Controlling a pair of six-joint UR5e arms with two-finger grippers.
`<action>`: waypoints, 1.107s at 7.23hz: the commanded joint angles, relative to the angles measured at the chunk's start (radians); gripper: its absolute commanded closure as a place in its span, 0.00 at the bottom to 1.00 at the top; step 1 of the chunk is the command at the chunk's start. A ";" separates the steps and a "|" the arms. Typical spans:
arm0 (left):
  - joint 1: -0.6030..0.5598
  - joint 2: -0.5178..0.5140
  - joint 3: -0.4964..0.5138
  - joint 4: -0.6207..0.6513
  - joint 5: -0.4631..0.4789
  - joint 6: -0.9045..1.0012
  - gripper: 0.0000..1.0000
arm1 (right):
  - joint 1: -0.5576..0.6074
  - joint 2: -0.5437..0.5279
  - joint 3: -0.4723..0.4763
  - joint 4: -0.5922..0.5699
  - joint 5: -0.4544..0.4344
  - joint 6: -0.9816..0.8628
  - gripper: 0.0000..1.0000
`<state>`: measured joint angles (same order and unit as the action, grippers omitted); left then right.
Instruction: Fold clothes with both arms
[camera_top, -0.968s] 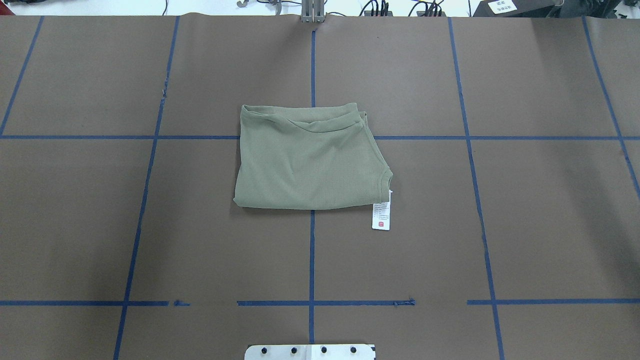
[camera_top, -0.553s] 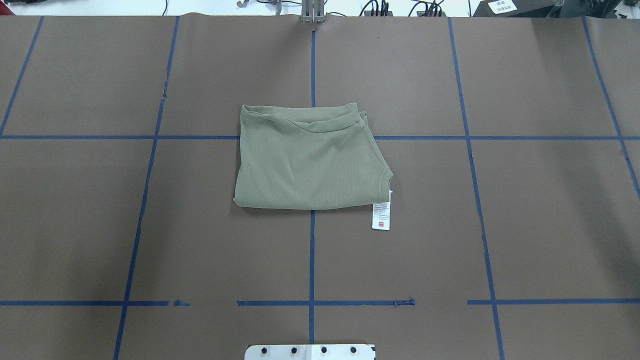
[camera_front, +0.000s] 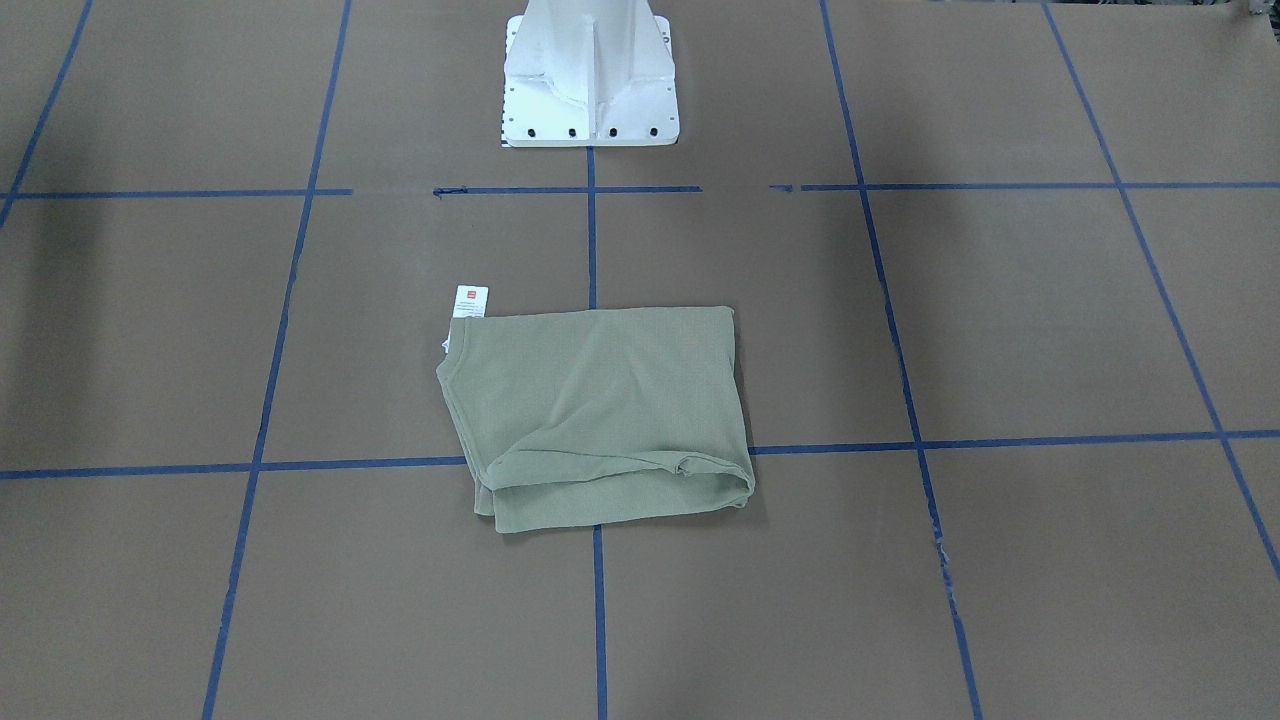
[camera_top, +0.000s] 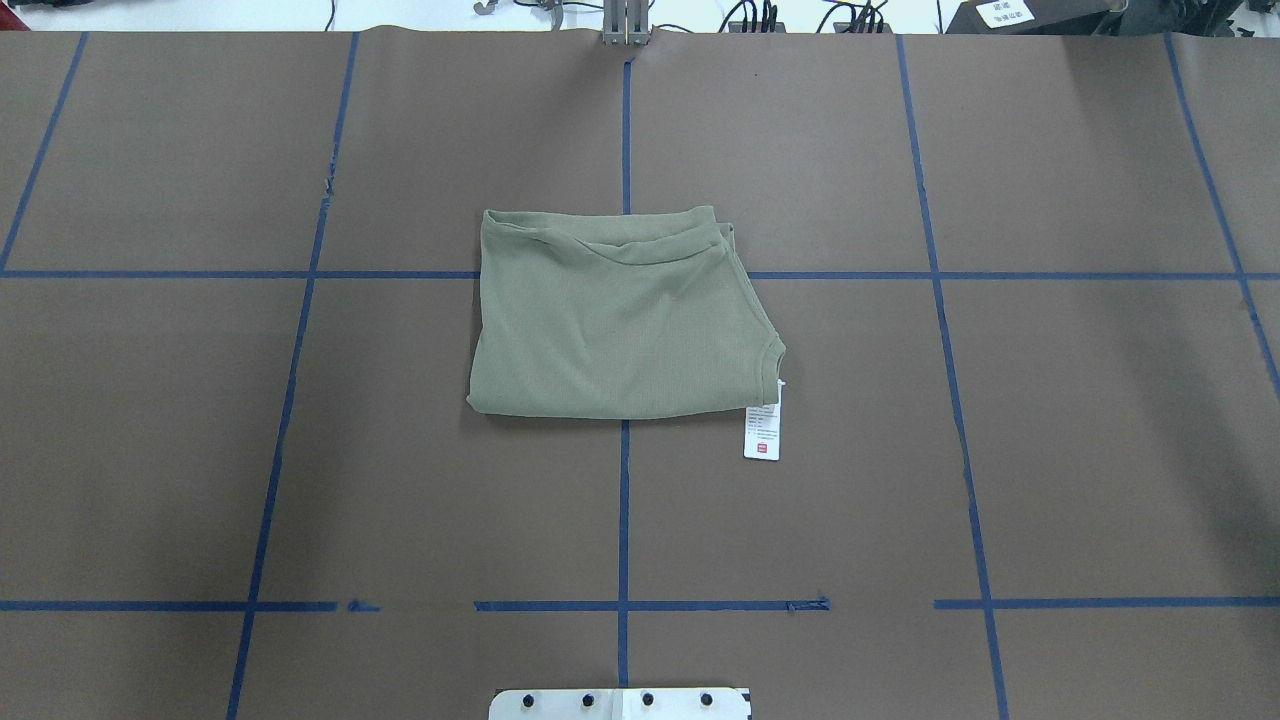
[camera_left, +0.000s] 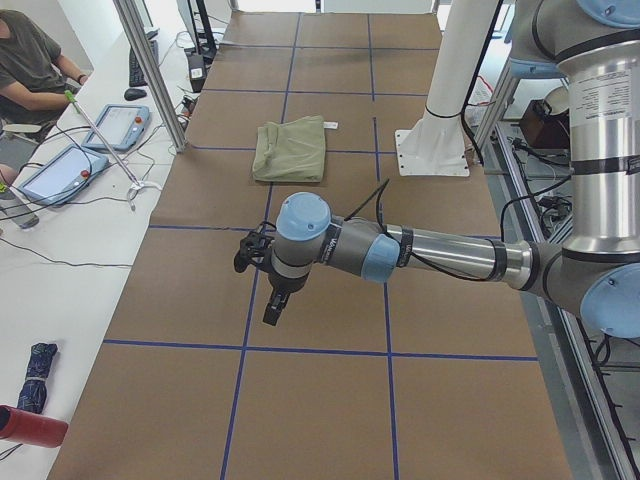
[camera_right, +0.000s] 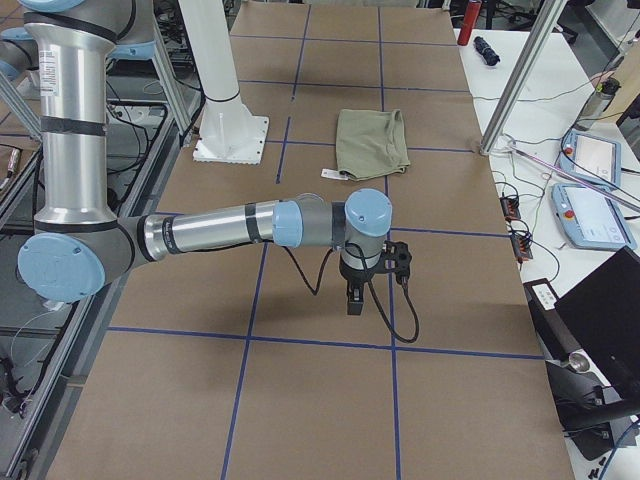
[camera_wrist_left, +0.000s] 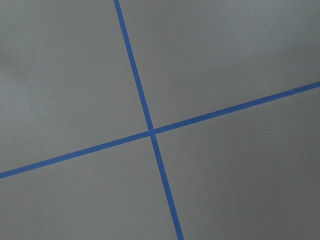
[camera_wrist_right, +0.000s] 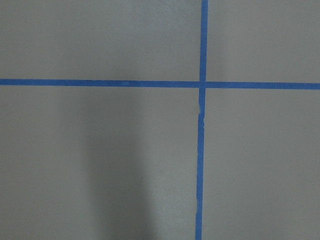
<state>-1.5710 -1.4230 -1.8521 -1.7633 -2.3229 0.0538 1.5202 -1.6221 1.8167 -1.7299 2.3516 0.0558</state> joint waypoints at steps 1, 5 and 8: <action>0.002 0.001 0.004 0.021 -0.001 0.000 0.00 | 0.000 -0.004 -0.001 0.001 0.002 0.001 0.00; 0.017 -0.002 -0.002 0.053 -0.001 0.000 0.00 | 0.000 -0.021 -0.005 0.006 0.009 0.001 0.00; 0.017 -0.001 0.007 0.053 -0.001 -0.002 0.00 | -0.002 -0.021 -0.017 0.007 0.009 0.001 0.00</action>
<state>-1.5550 -1.4241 -1.8465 -1.7105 -2.3240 0.0534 1.5192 -1.6425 1.8045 -1.7235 2.3599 0.0568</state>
